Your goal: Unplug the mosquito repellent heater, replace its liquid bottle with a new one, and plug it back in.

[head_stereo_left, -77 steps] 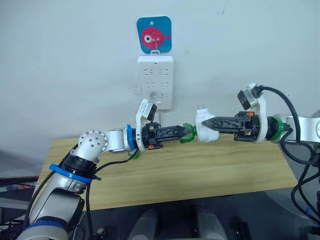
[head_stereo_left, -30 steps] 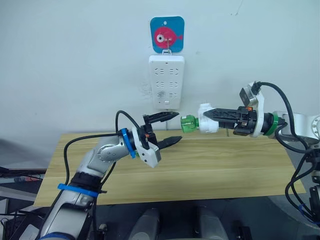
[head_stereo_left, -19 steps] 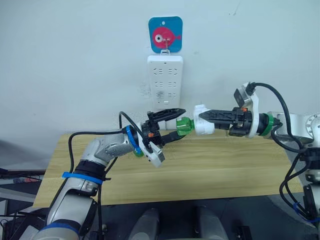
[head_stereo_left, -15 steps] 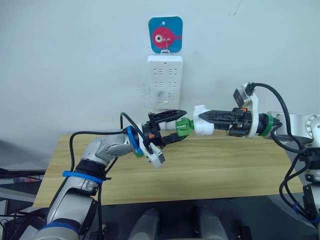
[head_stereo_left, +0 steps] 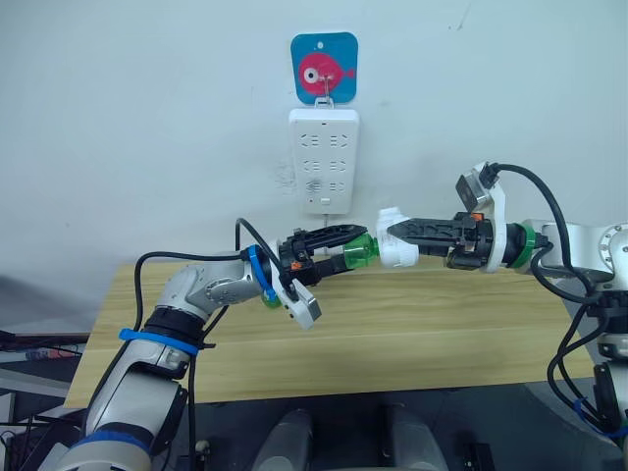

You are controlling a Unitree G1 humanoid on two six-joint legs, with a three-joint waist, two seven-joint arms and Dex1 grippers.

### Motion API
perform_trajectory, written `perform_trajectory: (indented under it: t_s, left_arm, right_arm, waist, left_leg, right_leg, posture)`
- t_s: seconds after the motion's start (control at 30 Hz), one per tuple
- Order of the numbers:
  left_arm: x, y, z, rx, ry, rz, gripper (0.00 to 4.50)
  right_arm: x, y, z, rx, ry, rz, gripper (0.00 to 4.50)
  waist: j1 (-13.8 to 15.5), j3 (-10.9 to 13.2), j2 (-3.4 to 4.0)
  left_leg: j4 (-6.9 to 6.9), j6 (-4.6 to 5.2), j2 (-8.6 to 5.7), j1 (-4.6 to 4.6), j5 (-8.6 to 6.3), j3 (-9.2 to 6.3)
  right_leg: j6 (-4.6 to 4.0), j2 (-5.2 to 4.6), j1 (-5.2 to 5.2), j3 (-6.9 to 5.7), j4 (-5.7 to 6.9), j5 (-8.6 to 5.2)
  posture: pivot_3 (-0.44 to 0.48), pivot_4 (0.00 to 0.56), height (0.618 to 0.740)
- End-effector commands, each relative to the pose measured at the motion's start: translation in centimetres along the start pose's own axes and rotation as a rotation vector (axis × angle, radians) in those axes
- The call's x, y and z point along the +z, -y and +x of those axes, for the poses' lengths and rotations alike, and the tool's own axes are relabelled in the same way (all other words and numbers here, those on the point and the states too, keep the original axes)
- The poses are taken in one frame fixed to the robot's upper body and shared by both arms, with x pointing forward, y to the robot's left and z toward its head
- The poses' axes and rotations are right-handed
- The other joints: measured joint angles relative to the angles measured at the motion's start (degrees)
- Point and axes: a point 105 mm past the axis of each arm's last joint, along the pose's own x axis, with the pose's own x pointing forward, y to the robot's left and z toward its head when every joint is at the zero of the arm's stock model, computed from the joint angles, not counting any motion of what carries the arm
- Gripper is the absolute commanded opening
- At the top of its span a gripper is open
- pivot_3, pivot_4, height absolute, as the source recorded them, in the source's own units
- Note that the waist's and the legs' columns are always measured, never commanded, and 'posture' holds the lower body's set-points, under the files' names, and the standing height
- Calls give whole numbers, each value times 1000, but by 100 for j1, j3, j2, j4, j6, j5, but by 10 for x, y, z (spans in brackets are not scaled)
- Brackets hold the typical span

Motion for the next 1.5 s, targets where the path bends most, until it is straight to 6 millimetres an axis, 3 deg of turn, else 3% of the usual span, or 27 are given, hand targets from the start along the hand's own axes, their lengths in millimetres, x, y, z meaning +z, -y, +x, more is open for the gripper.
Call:
perform_trajectory:
  t_s: [0.03, 0.13, 0.23, 0.33, 0.47, 0.63, 0.73, 0.93, 1.13, 1.2, 1.27, 1.37, 1.5]
  left_arm:
    - [7, -10, 5, 43, 50, 0, 2264]
    - [10, -9, 5, 52, 63, -84, 2264]
    - [19, -7, 8, 35, 74, -357, 2264]
    - [19, -28, 17, 84, 59, -753, 2264]
    - [32, -30, 16, -45, 57, -1438, 2264]
    - [35, -29, -8, -79, 86, -2329, 2264]
    - [37, -21, -26, -112, 107, -2611, 2264]
    - [50, -15, -40, -211, 70, -2691, 2264]
    - [54, -2, -55, -202, -25, -2686, 2264]
    - [58, 1, -57, -206, -37, -2684, 2264]
    - [61, 4, -58, -218, -49, -2668, 2264]
    - [59, 6, -56, -187, -46, -2664, 2264]
    - [63, 1, -57, -193, -21, -2662, 2264]
  right_arm:
    - [4, -16, -1, 56, 8, -47, 3024]
    - [2, -15, -3, 48, 0, -49, 3024]
    - [-3, -14, -7, 19, -35, -62, 3024]
    - [-12, -10, -15, -15, -66, -57, 3024]
    - [-18, -15, -24, 11, -99, -54, 3024]
    - [-19, -19, -26, 19, -128, -67, 3024]
    - [-17, -20, -25, 20, -129, -69, 3024]
    - [-15, -12, -30, -25, -108, -53, 3024]
    - [-12, 36, -54, -319, -51, -25, 3024]
    - [-23, 77, -66, -576, -85, -51, 3024]
    - [-28, 103, -78, -745, -99, -74, 3024]
    - [-36, 158, -113, -1061, -145, -151, 3024]
    - [-43, 187, -136, -1165, -209, -208, 3024]
  waist:
    - [0, 0, 0]
    - [-1, 0, 0]
    - [-13, 0, 0]
    - [-41, 0, 1]
    - [-100, -4, 8]
    - [-193, -6, 11]
    - [-231, -5, 9]
    - [-280, -3, 7]
    - [-271, -3, 7]
    - [-269, -3, 8]
    - [-265, -3, 8]
    - [-246, -3, 7]
    - [-231, 0, 11]
  left_leg:
    - [0, 0, 0, 0, 0, 0]
    - [0, 0, 0, 0, 0, 0]
    - [1, 0, -1, 0, 0, -5]
    - [2, 1, -3, -10, -1, -20]
    - [21, 0, 0, -33, 0, -66]
    - [19, 0, -4, -19, 0, -70]
    - [8, 0, -6, 5, 0, -50]
    - [9, 0, -10, 3, 1, -38]
    - [7, -1, -9, 6, 1, -28]
    - [6, -1, -9, 5, 1, -23]
    - [6, -1, -9, 7, 1, -21]
    - [6, -2, -11, 7, 1, -12]
    - [6, -2, -9, 9, 1, 7]
  right_leg:
    - [0, 0, 0, 0, 0, 0]
    - [0, 0, 0, 0, 0, 0]
    - [0, -2, 0, 1, 0, 0]
    - [0, -10, -2, -3, -4, 0]
    - [-1, -7, -2, -13, -4, 0]
    - [1, 7, 2, -25, 2, -2]
    - [5, 38, 8, -21, 10, -6]
    - [6, 35, 8, -16, 5, -7]
    - [5, 34, 6, -10, 7, -8]
    - [5, 33, 3, -6, 8, -8]
    - [5, 33, 3, -4, 8, -8]
    - [5, 32, -1, 2, 11, -8]
    - [5, 30, -5, 10, 15, -8]
  posture:
    - [69, 167, 740]
    - [72, 164, 740]
    - [76, 162, 740]
    - [82, 162, 740]
    - [95, 164, 740]
    - [95, 170, 740]
    - [91, 173, 740]
    - [85, 176, 740]
    - [83, 183, 740]
    - [84, 184, 740]
    - [92, 184, 740]
    - [106, 191, 740]
    - [120, 198, 740]
